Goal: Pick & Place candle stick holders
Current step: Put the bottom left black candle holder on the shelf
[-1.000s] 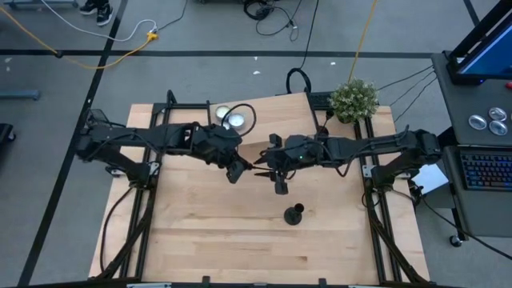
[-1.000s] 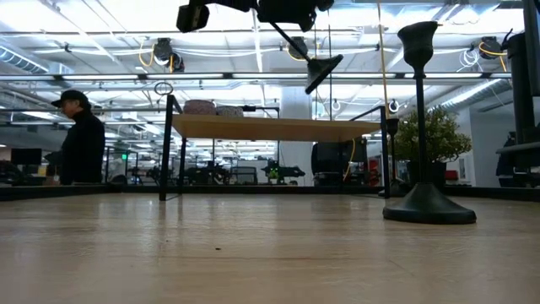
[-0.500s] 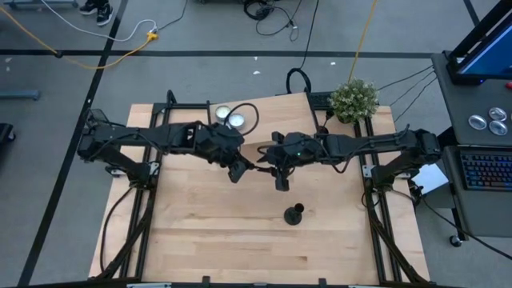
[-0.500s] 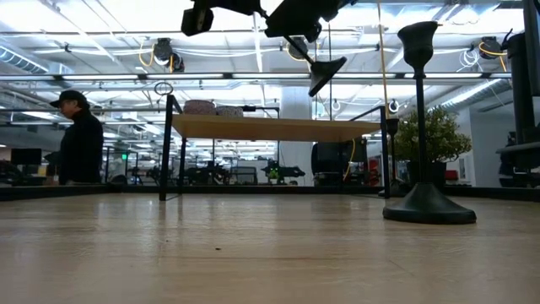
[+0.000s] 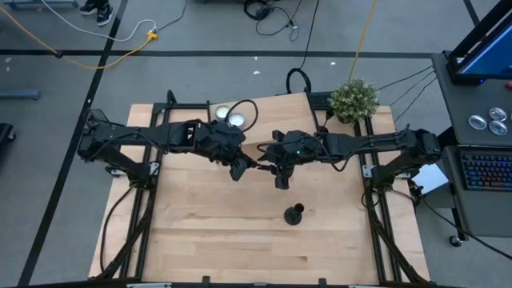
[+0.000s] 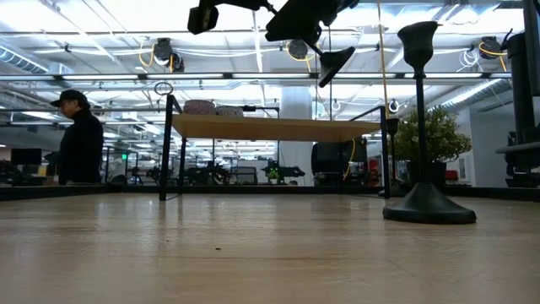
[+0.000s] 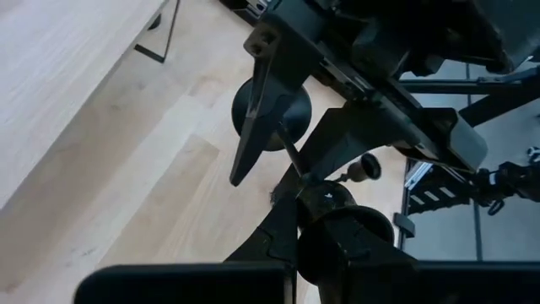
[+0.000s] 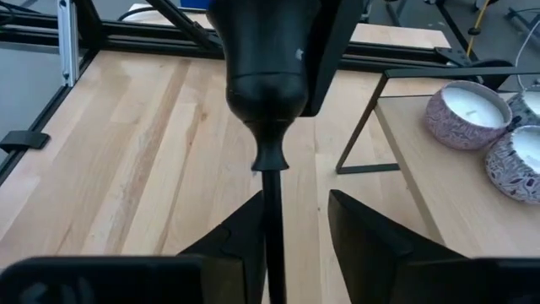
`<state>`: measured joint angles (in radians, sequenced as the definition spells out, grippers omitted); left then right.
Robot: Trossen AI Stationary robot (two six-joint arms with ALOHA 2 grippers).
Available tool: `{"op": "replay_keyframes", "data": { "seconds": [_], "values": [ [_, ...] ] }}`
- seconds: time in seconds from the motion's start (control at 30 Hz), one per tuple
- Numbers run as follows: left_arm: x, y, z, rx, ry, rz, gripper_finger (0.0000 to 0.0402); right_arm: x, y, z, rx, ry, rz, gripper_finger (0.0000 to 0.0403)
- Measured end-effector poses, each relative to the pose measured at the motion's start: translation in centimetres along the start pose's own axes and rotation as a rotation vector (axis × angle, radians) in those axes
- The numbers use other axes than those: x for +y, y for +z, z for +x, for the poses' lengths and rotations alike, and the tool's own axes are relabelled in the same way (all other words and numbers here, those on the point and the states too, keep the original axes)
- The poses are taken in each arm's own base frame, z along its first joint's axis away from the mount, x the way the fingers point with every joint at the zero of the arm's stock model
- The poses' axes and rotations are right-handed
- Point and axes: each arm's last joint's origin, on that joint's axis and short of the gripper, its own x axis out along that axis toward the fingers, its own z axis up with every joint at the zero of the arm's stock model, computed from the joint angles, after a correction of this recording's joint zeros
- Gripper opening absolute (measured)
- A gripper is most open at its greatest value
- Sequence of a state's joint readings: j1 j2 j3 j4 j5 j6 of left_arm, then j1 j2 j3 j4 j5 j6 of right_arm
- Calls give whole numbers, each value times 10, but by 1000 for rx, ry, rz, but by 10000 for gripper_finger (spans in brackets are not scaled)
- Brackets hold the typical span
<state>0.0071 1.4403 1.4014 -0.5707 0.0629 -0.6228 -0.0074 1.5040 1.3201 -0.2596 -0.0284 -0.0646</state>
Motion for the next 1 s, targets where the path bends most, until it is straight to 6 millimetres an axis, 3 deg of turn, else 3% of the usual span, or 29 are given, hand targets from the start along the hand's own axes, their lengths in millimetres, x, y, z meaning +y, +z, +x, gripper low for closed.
{"op": "replay_keyframes", "data": {
  "seconds": [0.4,0.53,0.8,1.0],
  "values": [
    [1,-1,0,7,8,-2,12,0,0,0,2,8,-3,14],
    [1,-2,0,17,17,-5,13,0,0,0,2,5,-13,8],
    [2,-1,0,7,30,16,101,-1,-1,0,8,-10,2,4],
    [7,4,-12,-20,34,3,170,-6,-1,-3,13,-62,6,3]
  ]
}}
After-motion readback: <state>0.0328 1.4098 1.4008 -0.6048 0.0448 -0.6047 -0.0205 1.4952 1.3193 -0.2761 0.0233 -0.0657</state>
